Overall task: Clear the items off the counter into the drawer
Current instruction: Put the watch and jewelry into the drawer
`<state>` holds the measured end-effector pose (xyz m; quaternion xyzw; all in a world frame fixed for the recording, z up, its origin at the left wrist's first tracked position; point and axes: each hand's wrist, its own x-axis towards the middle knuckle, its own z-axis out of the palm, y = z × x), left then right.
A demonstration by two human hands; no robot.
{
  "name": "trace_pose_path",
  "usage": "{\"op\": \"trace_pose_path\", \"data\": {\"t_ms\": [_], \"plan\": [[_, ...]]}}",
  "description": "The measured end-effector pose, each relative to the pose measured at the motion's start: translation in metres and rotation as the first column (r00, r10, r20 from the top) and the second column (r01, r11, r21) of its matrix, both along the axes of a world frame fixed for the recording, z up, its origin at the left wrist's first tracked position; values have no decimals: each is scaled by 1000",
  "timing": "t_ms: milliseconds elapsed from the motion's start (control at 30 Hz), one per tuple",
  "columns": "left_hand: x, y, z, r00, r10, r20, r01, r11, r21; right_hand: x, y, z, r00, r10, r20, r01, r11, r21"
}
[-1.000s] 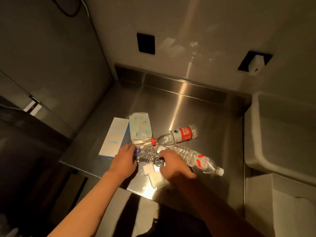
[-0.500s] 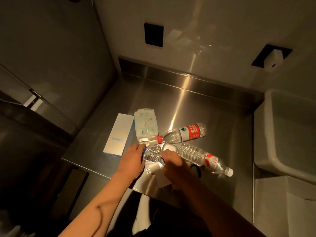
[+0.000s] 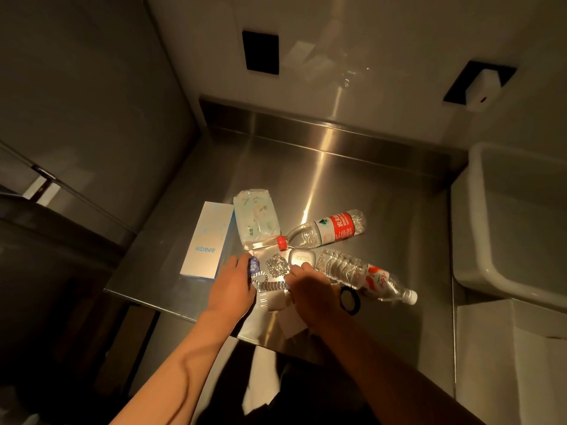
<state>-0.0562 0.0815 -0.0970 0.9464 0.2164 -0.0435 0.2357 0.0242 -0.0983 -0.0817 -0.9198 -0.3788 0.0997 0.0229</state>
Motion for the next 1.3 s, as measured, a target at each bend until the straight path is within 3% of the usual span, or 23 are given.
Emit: {"op": "trace_pose_path", "data": {"t_ms": [133,400,633,700,833,900,1133,1300], "plan": [[0,-2,2,997,68,26,-68,998,0,2,-3,-9,998,-22,-64,24,999,26],[-5,-1,4,998,38,47,-40,999,34,6,-6,-9,996,-20,-88,28,995,93],[-2,-3,14,993,61,99,-62,998,0,7,-18,4,998,-24,-65,45,936,350],[0,-4,17,990,72,121,-71,997,-14,12,-20,7,994,-15,-105,55,917,394],[3,-6,23,984,105,143,-101,994,-36,25,-19,17,946,-83,-313,193,922,336],[5,-8,26,982,115,149,-111,993,-39,30,-21,25,933,-102,-345,221,919,326],[23,-36,47,968,51,247,-42,998,-42,42,-57,58,939,-160,-305,277,877,392],[49,-81,68,948,-77,309,95,995,-41,48,-105,88,935,-210,-287,325,834,447]]}}
